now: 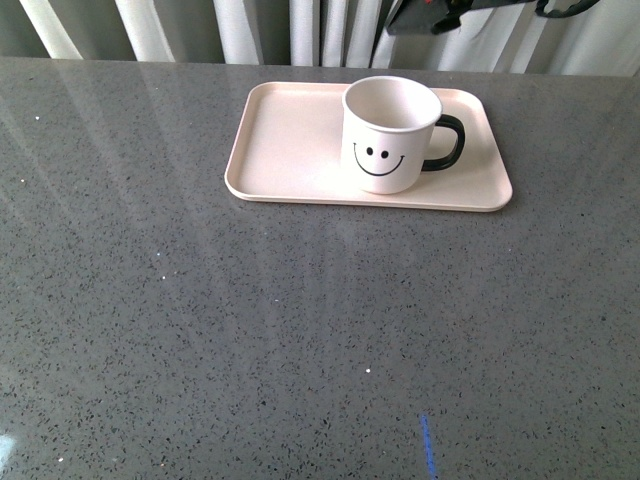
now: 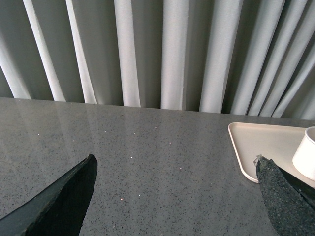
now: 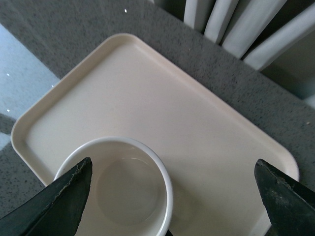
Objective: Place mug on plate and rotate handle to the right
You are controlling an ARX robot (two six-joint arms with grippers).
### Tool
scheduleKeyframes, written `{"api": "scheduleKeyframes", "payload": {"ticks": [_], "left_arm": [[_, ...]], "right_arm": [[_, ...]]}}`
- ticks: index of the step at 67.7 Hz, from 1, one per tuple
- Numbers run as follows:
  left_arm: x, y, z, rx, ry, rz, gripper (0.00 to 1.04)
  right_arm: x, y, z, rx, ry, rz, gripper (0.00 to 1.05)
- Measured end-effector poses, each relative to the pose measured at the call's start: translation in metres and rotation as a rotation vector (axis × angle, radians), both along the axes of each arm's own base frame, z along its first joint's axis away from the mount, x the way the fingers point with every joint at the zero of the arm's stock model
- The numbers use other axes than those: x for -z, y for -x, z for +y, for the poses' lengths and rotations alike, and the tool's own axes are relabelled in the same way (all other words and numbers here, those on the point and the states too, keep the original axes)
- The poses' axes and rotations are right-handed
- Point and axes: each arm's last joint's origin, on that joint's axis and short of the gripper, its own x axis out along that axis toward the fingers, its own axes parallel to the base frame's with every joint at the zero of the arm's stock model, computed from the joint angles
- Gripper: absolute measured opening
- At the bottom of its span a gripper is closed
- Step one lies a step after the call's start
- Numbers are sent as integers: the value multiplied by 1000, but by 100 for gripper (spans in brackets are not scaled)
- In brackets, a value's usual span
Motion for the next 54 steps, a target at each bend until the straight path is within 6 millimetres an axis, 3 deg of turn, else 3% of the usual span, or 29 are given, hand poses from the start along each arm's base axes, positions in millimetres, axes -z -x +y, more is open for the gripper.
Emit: {"api": "scheduleKeyframes", "payload": {"ticks": [7, 15, 20, 27, 34, 43, 54], "left_arm": [[0, 0, 0, 0, 0, 0, 95], [0, 0, 0, 0, 0, 0, 95], [0, 0, 0, 0, 0, 0, 95], [0, 0, 0, 0, 0, 0, 95], [0, 0, 0, 0, 0, 0, 95], [0, 0, 0, 0, 0, 0, 95], [0, 0, 0, 0, 0, 0, 95]], "right_arm": [[-11, 5, -2, 11, -13, -24, 95], [0, 20, -6, 361, -26, -329, 78], [12, 51, -11, 472, -114, -500, 64], [9, 96, -18, 493, -199, -621, 45], [9, 129, -25, 507, -220, -646, 27], [24, 168, -28, 503, -215, -608, 3], [29, 202, -40, 506, -217, -604, 2]]}}
